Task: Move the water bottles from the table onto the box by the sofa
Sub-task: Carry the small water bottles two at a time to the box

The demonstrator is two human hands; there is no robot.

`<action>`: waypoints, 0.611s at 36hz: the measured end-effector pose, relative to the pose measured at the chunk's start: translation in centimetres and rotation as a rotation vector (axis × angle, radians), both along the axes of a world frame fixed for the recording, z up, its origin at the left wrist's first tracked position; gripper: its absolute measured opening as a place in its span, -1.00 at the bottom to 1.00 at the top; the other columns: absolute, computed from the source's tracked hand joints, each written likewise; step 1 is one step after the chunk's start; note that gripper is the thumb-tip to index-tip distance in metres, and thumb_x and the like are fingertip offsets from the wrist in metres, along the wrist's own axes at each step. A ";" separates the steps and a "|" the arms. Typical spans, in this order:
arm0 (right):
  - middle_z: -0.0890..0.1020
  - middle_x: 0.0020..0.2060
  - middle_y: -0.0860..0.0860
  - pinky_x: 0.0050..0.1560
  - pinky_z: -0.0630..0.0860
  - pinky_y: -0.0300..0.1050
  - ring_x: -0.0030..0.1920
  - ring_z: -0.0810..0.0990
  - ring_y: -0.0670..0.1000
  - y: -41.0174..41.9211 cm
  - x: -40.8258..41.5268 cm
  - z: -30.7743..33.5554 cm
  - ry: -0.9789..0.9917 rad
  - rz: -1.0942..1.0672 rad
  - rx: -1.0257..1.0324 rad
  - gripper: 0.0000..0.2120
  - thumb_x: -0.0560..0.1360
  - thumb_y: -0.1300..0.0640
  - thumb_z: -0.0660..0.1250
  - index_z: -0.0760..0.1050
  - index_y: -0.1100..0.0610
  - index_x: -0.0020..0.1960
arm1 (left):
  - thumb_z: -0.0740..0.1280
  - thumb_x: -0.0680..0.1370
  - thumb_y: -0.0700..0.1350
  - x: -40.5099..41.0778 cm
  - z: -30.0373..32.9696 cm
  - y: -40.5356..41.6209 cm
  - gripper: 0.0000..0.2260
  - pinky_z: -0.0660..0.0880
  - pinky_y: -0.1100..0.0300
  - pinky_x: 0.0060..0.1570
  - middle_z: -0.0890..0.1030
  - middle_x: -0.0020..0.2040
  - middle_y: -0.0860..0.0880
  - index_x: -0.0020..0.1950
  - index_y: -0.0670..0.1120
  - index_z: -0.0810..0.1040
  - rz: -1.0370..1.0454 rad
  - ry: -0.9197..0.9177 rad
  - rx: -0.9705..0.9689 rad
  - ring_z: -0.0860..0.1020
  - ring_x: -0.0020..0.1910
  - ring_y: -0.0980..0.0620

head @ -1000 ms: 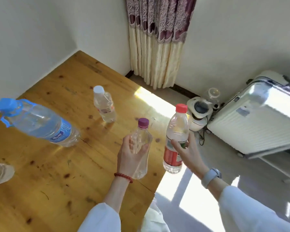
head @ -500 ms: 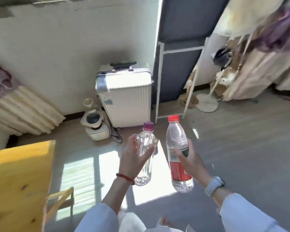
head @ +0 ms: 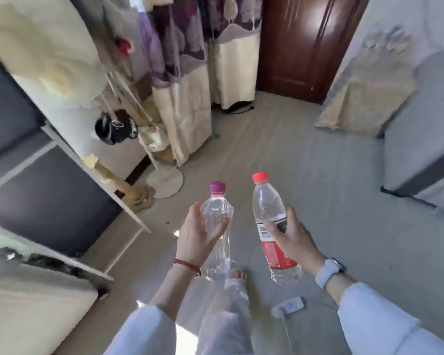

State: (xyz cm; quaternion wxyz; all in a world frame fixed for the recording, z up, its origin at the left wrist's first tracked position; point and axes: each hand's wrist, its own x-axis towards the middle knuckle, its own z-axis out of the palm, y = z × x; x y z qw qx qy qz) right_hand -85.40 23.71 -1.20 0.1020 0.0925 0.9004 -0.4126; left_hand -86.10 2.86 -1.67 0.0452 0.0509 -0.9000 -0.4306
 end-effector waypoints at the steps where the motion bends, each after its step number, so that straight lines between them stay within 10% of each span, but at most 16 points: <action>1: 0.60 0.13 0.07 0.11 0.47 0.08 0.13 0.56 0.18 1.2 -2.0 -0.1 -0.002 -0.026 0.007 -0.31 0.30 -0.35 0.16 0.19 -0.01 0.32 | 0.43 0.40 0.04 -2.6 0.1 1.2 -0.54 0.34 0.21 -0.21 0.50 -0.07 0.03 0.19 -0.11 0.38 -0.027 -0.008 0.019 0.54 -0.10 -0.02; 8: 0.59 0.03 -0.04 0.09 0.46 0.01 0.08 0.56 0.11 9.4 -15.1 1.3 -0.033 -0.203 -0.014 -0.52 0.46 -0.16 0.25 0.19 -0.02 0.28 | 0.43 0.36 0.11 -20.1 1.0 10.2 -0.54 0.48 0.12 -0.18 0.57 -0.11 -0.01 0.14 -0.05 0.39 -0.232 -0.032 0.089 0.56 -0.15 -0.01; 22: 0.62 0.05 0.00 0.13 0.50 0.14 0.05 0.60 0.09 32.5 -34.6 0.9 0.002 -0.555 -0.113 -0.33 0.24 -0.41 0.16 0.19 -0.11 0.24 | 0.28 0.24 0.36 -47.7 0.0 36.4 -0.42 0.57 -0.03 -0.15 0.60 -0.10 -0.04 0.12 0.05 0.35 -0.595 -0.056 0.103 0.60 -0.19 -0.01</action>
